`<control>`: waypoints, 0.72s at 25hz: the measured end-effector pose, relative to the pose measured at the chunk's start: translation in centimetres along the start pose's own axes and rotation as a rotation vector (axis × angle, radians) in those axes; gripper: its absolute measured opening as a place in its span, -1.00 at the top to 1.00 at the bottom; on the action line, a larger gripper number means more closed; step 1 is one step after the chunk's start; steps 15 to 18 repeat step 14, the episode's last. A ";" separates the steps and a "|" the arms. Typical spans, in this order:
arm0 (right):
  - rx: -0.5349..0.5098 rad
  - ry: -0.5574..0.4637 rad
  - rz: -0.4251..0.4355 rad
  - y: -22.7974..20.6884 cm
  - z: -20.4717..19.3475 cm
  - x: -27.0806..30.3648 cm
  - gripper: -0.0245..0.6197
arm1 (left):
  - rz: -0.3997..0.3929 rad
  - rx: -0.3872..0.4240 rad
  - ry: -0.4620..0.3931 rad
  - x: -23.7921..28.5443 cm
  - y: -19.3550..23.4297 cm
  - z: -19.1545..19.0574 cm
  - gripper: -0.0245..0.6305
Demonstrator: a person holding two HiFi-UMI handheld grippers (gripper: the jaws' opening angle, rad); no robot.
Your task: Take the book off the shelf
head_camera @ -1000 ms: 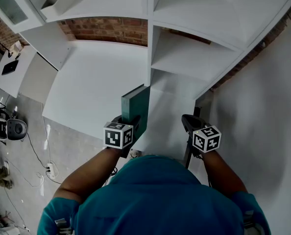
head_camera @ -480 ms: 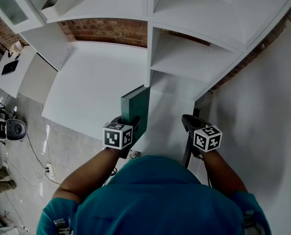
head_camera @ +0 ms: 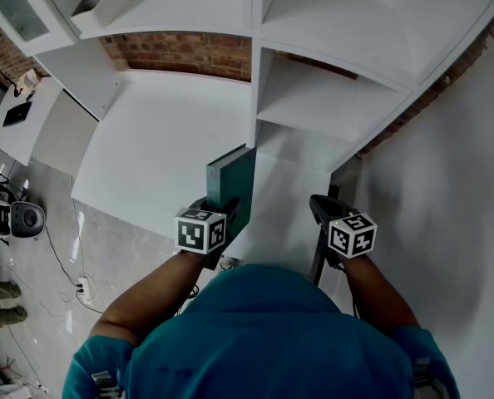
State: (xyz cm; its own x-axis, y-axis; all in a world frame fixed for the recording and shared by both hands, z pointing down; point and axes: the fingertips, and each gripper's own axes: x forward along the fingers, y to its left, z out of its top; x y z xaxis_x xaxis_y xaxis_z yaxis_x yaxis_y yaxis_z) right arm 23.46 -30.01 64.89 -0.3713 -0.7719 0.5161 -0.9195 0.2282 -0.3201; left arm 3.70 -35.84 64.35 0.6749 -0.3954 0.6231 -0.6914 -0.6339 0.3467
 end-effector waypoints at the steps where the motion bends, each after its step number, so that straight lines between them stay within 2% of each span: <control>1: -0.001 0.000 0.001 0.0 0.0 0.0 0.86 | -0.001 -0.001 0.000 0.0 0.0 0.0 0.45; 18: -0.003 0.001 0.008 0.2 -0.1 0.1 0.86 | -0.001 -0.013 0.001 0.0 -0.2 -0.3 0.45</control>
